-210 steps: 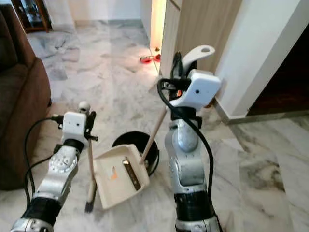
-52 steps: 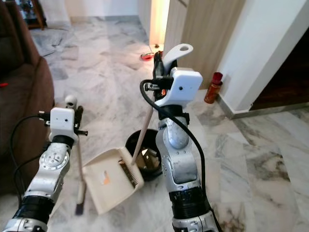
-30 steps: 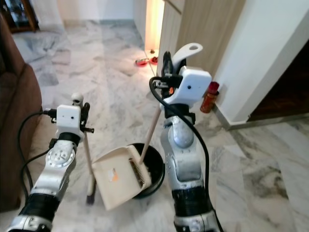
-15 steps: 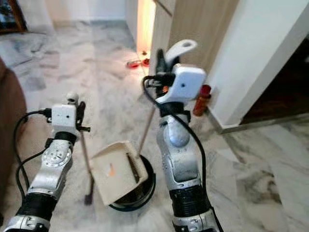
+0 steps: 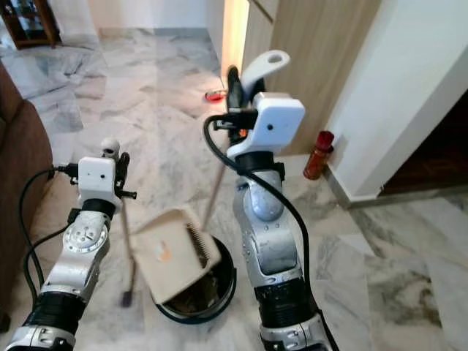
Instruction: Sweep floor
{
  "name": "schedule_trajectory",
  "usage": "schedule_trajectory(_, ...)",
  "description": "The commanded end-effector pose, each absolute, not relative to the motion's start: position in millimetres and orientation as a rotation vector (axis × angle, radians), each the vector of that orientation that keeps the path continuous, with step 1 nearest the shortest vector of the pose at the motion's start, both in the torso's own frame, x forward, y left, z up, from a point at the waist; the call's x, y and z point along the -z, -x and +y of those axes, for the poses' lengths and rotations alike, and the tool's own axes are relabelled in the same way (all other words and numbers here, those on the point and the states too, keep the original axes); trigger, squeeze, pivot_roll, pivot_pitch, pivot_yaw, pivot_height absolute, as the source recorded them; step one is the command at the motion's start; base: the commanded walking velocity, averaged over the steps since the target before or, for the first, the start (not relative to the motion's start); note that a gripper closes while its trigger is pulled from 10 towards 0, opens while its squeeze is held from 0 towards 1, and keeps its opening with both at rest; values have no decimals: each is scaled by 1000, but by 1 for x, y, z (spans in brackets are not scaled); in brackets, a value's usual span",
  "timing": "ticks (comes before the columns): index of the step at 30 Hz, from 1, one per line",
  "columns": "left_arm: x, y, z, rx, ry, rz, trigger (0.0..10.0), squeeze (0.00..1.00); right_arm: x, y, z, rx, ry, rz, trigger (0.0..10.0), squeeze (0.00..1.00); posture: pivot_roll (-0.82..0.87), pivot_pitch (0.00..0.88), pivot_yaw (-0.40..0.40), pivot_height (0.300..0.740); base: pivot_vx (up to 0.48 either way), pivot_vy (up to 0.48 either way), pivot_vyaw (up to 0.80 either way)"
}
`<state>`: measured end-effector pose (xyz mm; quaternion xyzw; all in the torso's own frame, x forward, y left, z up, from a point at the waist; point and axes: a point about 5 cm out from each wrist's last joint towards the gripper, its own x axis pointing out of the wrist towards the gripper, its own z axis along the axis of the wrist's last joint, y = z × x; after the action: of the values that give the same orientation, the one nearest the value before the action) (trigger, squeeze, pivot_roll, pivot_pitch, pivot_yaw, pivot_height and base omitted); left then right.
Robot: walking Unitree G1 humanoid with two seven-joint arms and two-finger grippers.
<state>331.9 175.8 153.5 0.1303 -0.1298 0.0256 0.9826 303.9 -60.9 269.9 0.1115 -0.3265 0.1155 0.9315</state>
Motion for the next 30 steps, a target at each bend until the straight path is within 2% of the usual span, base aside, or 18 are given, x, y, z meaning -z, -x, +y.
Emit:
schedule_trajectory(1, -167, -332, 167, -28, -250, -333, 10000, 0, -298, -285, -49, -292, -238, -836, 10000, 0, 160, 41, -49, 740, 0, 0, 0)
schedule_trajectory(10, -166, -331, 165, -15, -256, -336, 10000, 0, -301, -273, -38, -358, -165, -903, 10000, 0, 159, 48, -49, 740, 0, 0, 0)
schedule_trajectory(20, -166, -331, 165, -13, -255, -336, 10000, 0, -305, -235, -7, -516, 10, -1081, 10000, 0, 158, 52, -47, 740, 0, 0, 0)
schedule_trajectory(30, -166, -331, 165, -12, -257, -335, 10000, 0, -297, -215, -1, -574, 56, -1113, 10000, 0, 159, 57, -46, 740, 0, 0, 0)
